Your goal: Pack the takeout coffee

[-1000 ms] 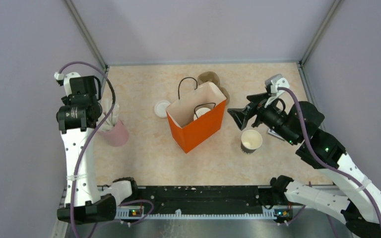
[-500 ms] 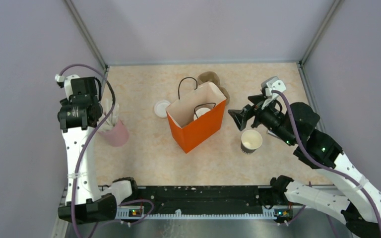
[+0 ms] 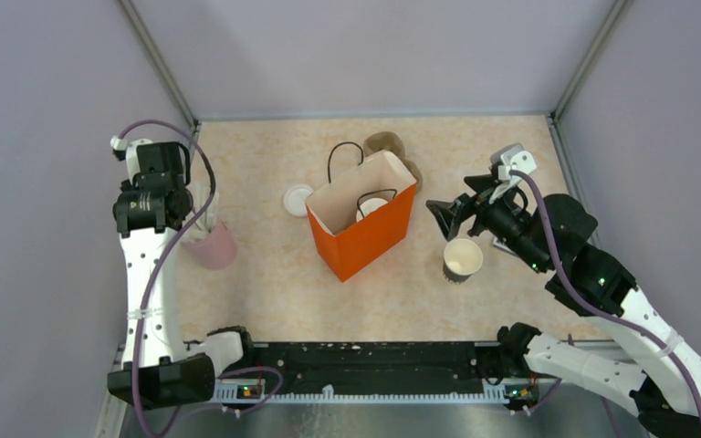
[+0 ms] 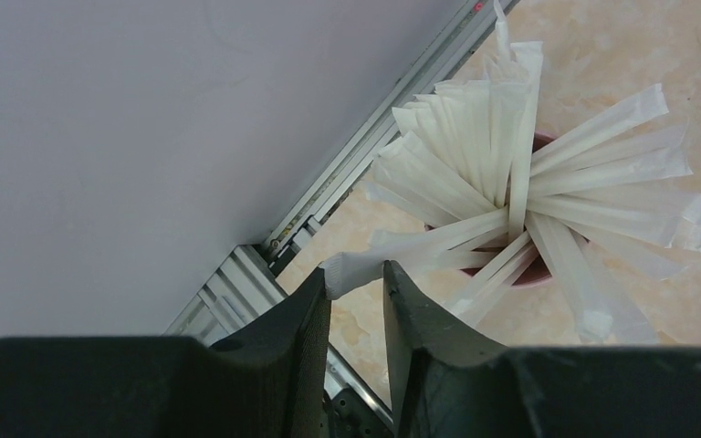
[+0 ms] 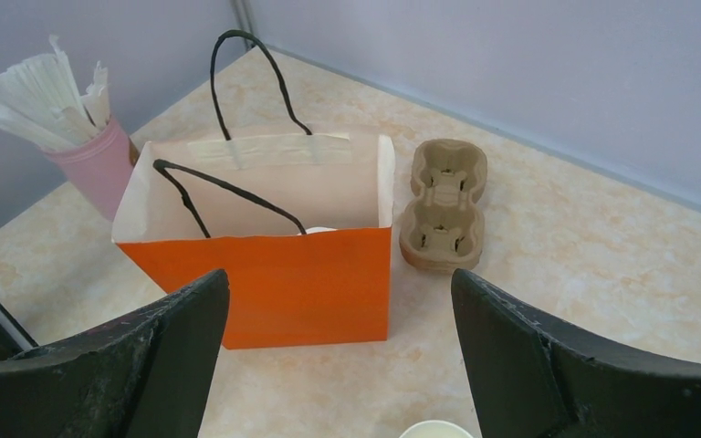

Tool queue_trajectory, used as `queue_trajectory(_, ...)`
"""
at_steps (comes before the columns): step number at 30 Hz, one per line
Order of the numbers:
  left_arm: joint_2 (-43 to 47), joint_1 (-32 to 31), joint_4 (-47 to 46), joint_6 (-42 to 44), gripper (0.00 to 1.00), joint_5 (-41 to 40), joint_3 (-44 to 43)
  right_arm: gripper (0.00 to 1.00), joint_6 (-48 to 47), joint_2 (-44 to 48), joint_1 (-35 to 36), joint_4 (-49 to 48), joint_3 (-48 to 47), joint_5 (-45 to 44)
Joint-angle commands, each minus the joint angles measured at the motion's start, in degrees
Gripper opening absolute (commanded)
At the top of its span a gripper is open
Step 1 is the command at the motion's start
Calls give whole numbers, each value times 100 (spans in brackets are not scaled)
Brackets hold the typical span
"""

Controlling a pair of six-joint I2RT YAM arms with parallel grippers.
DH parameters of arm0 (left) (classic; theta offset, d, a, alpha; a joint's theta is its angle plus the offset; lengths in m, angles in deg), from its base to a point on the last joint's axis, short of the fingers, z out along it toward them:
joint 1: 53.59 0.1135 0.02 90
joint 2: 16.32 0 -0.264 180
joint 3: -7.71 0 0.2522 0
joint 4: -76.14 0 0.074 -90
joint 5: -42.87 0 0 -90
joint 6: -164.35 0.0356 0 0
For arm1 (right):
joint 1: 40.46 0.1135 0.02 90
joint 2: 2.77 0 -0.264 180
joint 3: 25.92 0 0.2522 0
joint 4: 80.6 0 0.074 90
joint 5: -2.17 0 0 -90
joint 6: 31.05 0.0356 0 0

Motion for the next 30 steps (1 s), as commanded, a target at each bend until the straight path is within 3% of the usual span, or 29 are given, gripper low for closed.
queue_trajectory(1, 83, 32, -433, 205, 35, -134, 140, 89, -100, 45, -49, -276, 70, -103)
queue_trajectory(3, 77, 28, -568, 285, 42, -126, 108, 89, -120, 45, -49, -313, 95, -74)
queue_trajectory(14, 117, 53, -1021, 359, 47, -20, 254, 89, -130, 47, -49, -307, 64, -39)
queue_trajectory(18, 58, 115, -1007, 229, 39, 91, 276, 89, -140, 79, -46, -266, 39, -86)
queue_trajectory(27, 12, 155, -658, 292, 1, 255, -686, 89, -164, 115, -49, -293, 82, -75)
queue_trajectory(30, -58, 154, -320, 355, 0, 497, -1365, 89, -206, 49, -49, -394, 56, -16)
